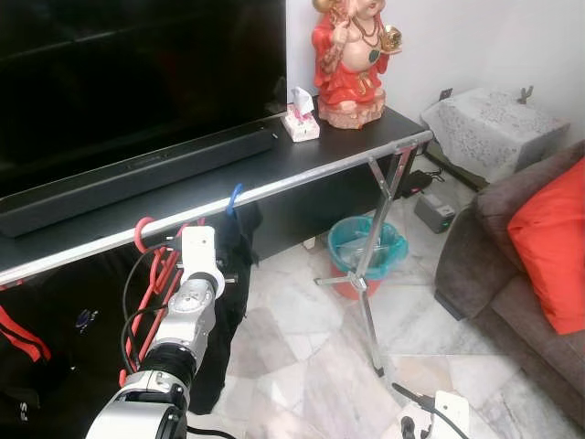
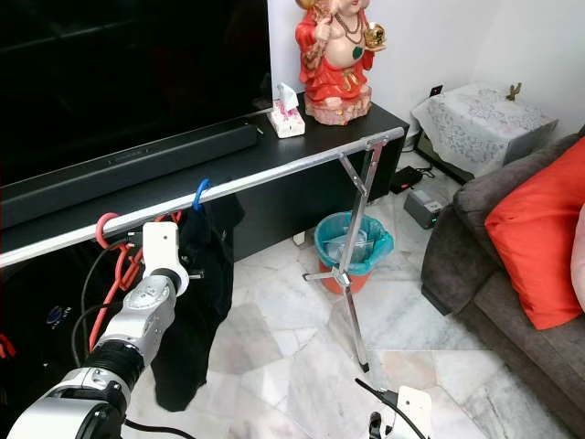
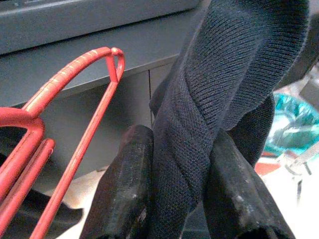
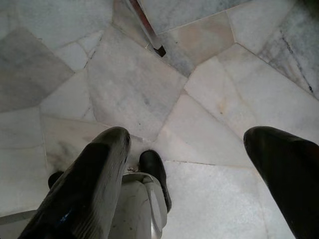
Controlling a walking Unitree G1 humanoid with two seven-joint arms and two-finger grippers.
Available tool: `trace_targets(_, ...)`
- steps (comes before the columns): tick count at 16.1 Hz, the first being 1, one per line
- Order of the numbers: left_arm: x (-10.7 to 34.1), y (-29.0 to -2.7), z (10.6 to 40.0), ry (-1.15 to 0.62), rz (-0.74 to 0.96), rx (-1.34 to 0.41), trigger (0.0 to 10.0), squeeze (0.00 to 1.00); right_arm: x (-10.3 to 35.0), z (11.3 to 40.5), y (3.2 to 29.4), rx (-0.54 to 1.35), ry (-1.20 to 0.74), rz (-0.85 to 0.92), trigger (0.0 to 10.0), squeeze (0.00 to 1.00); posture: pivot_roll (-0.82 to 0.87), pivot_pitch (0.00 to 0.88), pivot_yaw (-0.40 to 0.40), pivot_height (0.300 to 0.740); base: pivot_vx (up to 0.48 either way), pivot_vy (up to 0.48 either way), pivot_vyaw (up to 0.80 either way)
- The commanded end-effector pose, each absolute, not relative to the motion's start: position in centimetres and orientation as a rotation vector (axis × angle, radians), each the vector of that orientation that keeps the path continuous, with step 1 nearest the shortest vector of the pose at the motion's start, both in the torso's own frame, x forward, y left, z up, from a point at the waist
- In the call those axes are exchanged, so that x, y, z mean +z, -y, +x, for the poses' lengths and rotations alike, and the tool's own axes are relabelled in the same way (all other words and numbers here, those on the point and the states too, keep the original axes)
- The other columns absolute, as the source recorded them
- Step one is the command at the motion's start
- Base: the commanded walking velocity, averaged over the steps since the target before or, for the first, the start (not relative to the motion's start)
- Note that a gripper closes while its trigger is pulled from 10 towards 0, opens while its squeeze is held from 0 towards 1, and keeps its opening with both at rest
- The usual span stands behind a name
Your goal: Hang hanger
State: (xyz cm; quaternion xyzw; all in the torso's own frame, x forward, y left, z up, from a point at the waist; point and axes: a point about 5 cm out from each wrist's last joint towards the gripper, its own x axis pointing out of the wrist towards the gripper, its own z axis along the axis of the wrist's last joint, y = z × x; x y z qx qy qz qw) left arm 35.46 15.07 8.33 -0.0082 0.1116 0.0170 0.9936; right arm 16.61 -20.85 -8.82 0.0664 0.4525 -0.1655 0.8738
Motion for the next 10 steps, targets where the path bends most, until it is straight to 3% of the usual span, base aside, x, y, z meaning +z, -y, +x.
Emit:
trace_targets(1,9.1,-15.1,35.9,-0.204,0.016,0.017,10.0,0.00,-9.0,16.2,20.9,-0.347,-0.963,0.138,10.0,0.00,-0.21,0.046,0.030,0.740,0.000,0.000,0.00)
trace_targets(2,9.0,-14.8,35.8,-0.206,0.012,-0.008,10.0,0.02,-9.0,16.2,20.8,-0.346,-0.963,0.138,10.0,0.00,-0.21,0.046,0.030,0.740,0.000,0.000,0.00)
trace_targets(3,9.1,-14.4,35.8,-0.193,0.013,-0.054,10.0,1.00,-9.0,16.3,20.8,-0.345,-0.964,0.138,10.0,0.00,-0.21,0.045,0.029,0.740,0.000,0.000,0.00)
trace_targets(10,9.2,-13.7,35.2,-0.174,0.018,-0.181,10.0,1.00,-9.1,16.2,20.7,-0.337,-0.971,0.136,10.0,0.00,-0.20,0.043,0.028,0.740,0.000,0.000,0.00)
